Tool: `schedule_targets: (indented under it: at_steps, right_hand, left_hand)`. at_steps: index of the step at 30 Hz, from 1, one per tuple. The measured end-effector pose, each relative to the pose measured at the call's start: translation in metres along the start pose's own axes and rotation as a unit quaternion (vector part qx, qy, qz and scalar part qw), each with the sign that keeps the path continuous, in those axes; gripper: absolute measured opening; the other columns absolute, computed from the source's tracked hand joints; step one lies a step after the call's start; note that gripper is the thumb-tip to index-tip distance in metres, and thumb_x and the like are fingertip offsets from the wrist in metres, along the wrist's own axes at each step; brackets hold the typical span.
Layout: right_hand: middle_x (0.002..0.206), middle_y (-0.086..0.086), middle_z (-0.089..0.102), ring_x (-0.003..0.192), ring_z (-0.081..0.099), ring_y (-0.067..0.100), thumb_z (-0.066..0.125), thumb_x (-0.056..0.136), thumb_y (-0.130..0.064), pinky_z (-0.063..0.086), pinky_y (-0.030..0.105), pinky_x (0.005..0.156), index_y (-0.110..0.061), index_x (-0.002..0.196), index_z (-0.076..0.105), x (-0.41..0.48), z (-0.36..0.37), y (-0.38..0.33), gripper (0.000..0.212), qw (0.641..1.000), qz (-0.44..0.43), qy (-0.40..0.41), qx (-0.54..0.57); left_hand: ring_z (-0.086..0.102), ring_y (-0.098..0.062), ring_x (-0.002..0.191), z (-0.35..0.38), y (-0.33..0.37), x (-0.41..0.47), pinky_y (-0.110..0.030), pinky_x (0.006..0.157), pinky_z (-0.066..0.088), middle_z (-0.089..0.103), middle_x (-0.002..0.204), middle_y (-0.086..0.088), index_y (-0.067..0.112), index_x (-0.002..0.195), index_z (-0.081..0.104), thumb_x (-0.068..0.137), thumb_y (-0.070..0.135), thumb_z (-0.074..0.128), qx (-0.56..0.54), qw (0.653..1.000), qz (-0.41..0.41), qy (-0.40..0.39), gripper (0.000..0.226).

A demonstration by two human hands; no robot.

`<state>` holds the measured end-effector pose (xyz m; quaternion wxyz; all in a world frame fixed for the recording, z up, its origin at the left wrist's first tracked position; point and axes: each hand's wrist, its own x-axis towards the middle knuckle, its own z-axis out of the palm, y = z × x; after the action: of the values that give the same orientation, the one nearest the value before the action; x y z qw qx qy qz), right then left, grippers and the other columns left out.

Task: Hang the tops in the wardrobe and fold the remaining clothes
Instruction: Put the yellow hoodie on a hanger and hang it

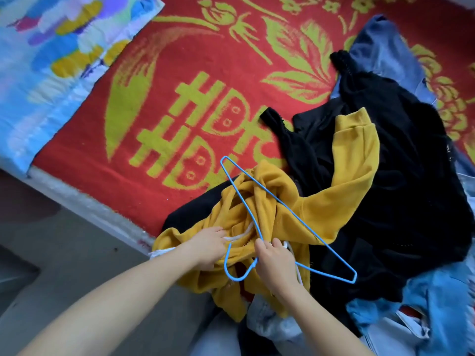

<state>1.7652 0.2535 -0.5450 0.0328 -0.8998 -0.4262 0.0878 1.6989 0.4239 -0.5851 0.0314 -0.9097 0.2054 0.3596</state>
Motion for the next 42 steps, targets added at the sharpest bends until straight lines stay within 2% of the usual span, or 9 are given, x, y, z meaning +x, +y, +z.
schedule_targets:
  at_steps: [4, 8, 13, 17, 22, 24, 30, 36, 42]
  right_hand:
    - [0.039, -0.001, 0.040, 0.039, 0.043, 0.020, 0.039, 0.057, -0.007, 0.021, 0.019, 0.034, -0.015, 0.050, 0.047, -0.004, 0.001, 0.007, 0.013, 0.999, -0.042, 0.012, -0.026]
    - [0.039, -0.001, 0.040, 0.036, 0.042, 0.019, 0.075, 0.038, -0.002, 0.020, 0.018, 0.035, -0.016, 0.050, 0.049, -0.013, 0.002, 0.007, 0.032, 0.997, -0.052, -0.033, -0.047]
    - [0.039, -0.002, 0.042, 0.035, 0.042, 0.018, 0.086, 0.029, -0.002, 0.024, 0.018, 0.031, -0.014, 0.052, 0.053, -0.021, -0.008, 0.008, 0.042, 0.997, -0.029, -0.054, -0.046]
    - [0.039, -0.004, 0.043, 0.035, 0.044, 0.018, 0.082, 0.022, 0.001, 0.017, 0.020, 0.031, -0.014, 0.050, 0.050, -0.024, -0.031, 0.009, 0.045, 0.998, 0.017, -0.054, 0.018]
    - [0.078, 0.004, 0.064, 0.078, 0.060, 0.026, 0.064, 0.075, -0.008, 0.039, 0.030, 0.059, -0.019, 0.077, 0.050, -0.029, -0.078, 0.030, 0.018, 0.986, 0.077, -0.037, 0.146]
    - [0.076, 0.004, 0.062, 0.077, 0.058, 0.028, 0.060, 0.086, -0.017, 0.036, 0.032, 0.061, -0.020, 0.077, 0.046, -0.032, -0.098, 0.040, 0.017, 0.975, 0.096, 0.006, 0.200]
    - [0.065, -0.010, 0.055, 0.070, 0.055, 0.021, 0.073, 0.078, -0.026, 0.043, 0.033, 0.069, -0.028, 0.064, 0.038, -0.041, -0.167, 0.063, 0.037, 0.933, 0.150, -0.019, 0.326]
    - [0.073, -0.006, 0.057, 0.066, 0.052, 0.016, 0.077, 0.073, -0.013, 0.047, 0.036, 0.071, -0.005, 0.088, 0.058, -0.054, -0.226, 0.076, 0.025, 0.878, 0.145, 0.128, 0.437]
    - [0.106, -0.014, 0.055, 0.098, 0.051, 0.005, 0.072, 0.074, 0.001, 0.038, 0.004, 0.078, -0.018, 0.088, 0.052, -0.051, -0.282, 0.086, 0.031, 0.879, 0.034, 0.121, 0.460]
  left_hand:
    - [0.057, -0.030, 0.104, 0.019, 0.000, -0.016, -0.038, 0.098, 0.033, 0.060, 0.113, -0.010, 0.009, 0.122, 0.045, 0.087, 0.029, 0.054, -0.114, 0.987, -0.090, -0.073, 0.041]
    - [0.047, -0.029, 0.114, 0.037, 0.013, -0.025, -0.036, 0.096, 0.029, 0.060, 0.119, -0.010, 0.010, 0.136, 0.029, 0.086, 0.029, 0.058, -0.109, 0.981, -0.135, -0.082, 0.060]
    - [0.053, -0.028, 0.099, 0.016, 0.016, -0.044, -0.035, 0.092, 0.032, 0.066, 0.096, -0.010, 0.009, 0.110, 0.053, 0.089, 0.005, 0.041, -0.061, 0.987, -0.144, 0.044, 0.025]
    - [0.052, -0.015, 0.046, -0.025, 0.007, -0.075, -0.021, 0.059, 0.043, 0.049, 0.042, 0.005, 0.021, 0.051, 0.059, 0.066, 0.010, 0.040, 0.026, 0.954, -0.141, 0.264, 0.027]
    - [0.053, -0.016, 0.045, -0.096, 0.001, -0.107, -0.020, 0.055, 0.048, 0.051, 0.044, 0.003, 0.018, 0.053, 0.060, 0.054, 0.015, 0.063, 0.067, 0.921, -0.134, 0.360, 0.005]
    - [0.057, -0.017, 0.048, -0.127, 0.003, -0.118, -0.022, 0.056, 0.050, 0.055, 0.048, 0.002, 0.016, 0.057, 0.062, 0.040, 0.019, 0.083, 0.061, 0.926, -0.126, 0.351, 0.027]
    - [0.057, -0.017, 0.051, -0.234, 0.024, -0.145, -0.021, 0.059, 0.050, 0.054, 0.050, 0.004, 0.018, 0.058, 0.059, 0.033, 0.029, 0.087, 0.111, 0.888, -0.125, 0.427, 0.040]
    - [0.060, -0.020, 0.055, -0.330, 0.051, -0.184, -0.023, 0.059, 0.050, 0.057, 0.054, 0.002, 0.015, 0.061, 0.059, 0.046, 0.026, 0.087, 0.185, 0.844, -0.100, 0.493, 0.033]
    - [0.059, -0.021, 0.055, -0.372, 0.068, -0.219, -0.026, 0.057, 0.049, 0.059, 0.057, 0.000, 0.012, 0.064, 0.062, 0.072, 0.023, 0.045, 0.210, 0.804, -0.091, 0.550, 0.022]
